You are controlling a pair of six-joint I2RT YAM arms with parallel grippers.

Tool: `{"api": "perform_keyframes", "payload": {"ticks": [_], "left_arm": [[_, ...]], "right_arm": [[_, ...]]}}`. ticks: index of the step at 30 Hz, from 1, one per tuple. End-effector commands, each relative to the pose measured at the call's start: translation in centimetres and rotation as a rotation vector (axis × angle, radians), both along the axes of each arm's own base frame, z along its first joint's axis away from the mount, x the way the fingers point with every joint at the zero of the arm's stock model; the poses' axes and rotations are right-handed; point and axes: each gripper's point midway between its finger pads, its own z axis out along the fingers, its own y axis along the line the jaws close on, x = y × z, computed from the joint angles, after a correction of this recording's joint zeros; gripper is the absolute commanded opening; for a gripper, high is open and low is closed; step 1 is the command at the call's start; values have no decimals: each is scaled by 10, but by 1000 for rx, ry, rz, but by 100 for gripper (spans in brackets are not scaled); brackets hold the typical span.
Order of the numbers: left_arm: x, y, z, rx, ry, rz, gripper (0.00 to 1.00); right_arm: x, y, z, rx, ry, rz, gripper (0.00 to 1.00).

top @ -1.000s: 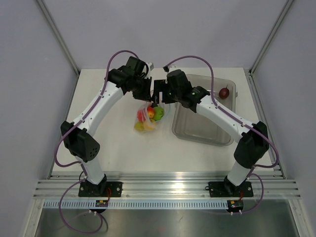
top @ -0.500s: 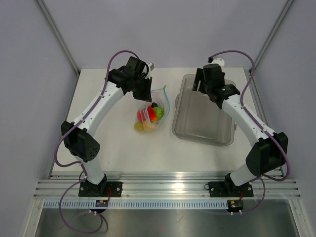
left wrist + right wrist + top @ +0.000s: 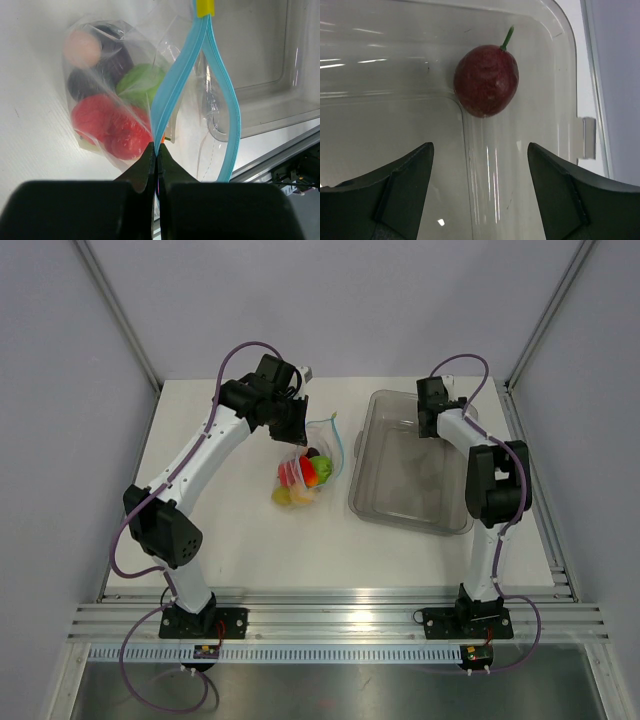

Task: Place the food in the zip-top bag and seal the zipper
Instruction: Pick up the fake fruit from the bin.

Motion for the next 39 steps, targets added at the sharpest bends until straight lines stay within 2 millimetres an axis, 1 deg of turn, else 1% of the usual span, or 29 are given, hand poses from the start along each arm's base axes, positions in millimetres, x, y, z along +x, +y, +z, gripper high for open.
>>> {"api": "perform_keyframes", "payload": {"ticks": [1, 2, 3, 4, 5, 6, 7, 8, 9, 11, 12, 13, 15, 18, 19, 24, 29, 30, 31, 32, 33, 34, 35, 36, 37, 38, 39], "left_arm": [[0, 0, 19, -25, -74, -12, 0], [1, 0, 19, -28, -78, -11, 0], [0, -1, 17, -28, -72, -11, 0], [1, -1, 17, -28, -72, -11, 0], [0, -1, 16, -29, -72, -12, 0], [0, -1, 15, -28, -69, -14, 0], [1, -1, 15, -30, -70, -15, 0], [1, -2, 14, -30, -68, -16, 0], [0, -3, 14, -36, -67, -21, 0], [1, -5, 15, -42, -65, -28, 0], [1, -5, 15, -42, -66, -29, 0], [1, -5, 16, -41, -67, -30, 0], [2, -4, 14, -33, -67, -26, 0], [2, -3, 15, -31, -71, -16, 0], [4, -3, 14, -32, -73, -12, 0], [4, -2, 14, -29, -73, -5, 0], [3, 0, 14, -23, -70, 0, 0], [2, 0, 14, -22, -69, 2, 0], [2, 0, 14, -24, -69, 2, 0], [2, 0, 14, -26, -68, 2, 0], [1, 0, 14, -27, -65, 2, 0], [1, 0, 13, -27, -63, 4, 0], [2, 0, 13, -26, -64, 5, 0], [1, 0, 12, -25, -63, 3, 0], [2, 1, 13, -23, -70, 4, 0], [3, 1, 13, -22, -71, 4, 0], [3, 0, 11, -19, -66, -1, 0]], "right_arm": [[33, -17, 38, -111, -103, -19, 83], [36, -18, 31, -114, -90, -17, 83], [41, -18, 33, -115, -100, -16, 84], [43, -21, 31, -121, -94, -17, 83], [46, -23, 22, -123, -76, -18, 84], [50, -24, 24, -123, -80, -20, 84], [52, -25, 21, -121, -73, -22, 84], [53, -27, 12, -118, -58, -23, 84], [57, -28, 14, -114, -67, -26, 84], [61, -27, 7, -107, -60, -22, 84], [63, -27, 6, -106, -58, -22, 84], [64, -27, -1, -99, -45, -23, 84], [66, -31, -4, -94, -40, -32, 84], [68, -29, -14, -67, -31, -28, 84], [68, -28, -20, -62, -19, -23, 83], [65, -30, -34, -42, 2, -36, 79], [65, -35, -33, -32, -12, -47, 70], [63, -34, -32, -30, -12, -45, 63], [64, -32, -27, -16, -23, -38, 59], [59, -31, -28, -10, -17, -32, 57], [59, -27, -25, 26, -41, -45, 56], [59, -21, -9, 59, -74, -25, 56], [50, -20, -12, 77, -62, -23, 56], [46, -15, -8, 117, -72, -28, 55], [42, -4, 14, 177, -110, 3, 54], [29, 2, 11, 217, -91, 12, 54], [21, 9, 17, 277, -107, 0, 53]]}}
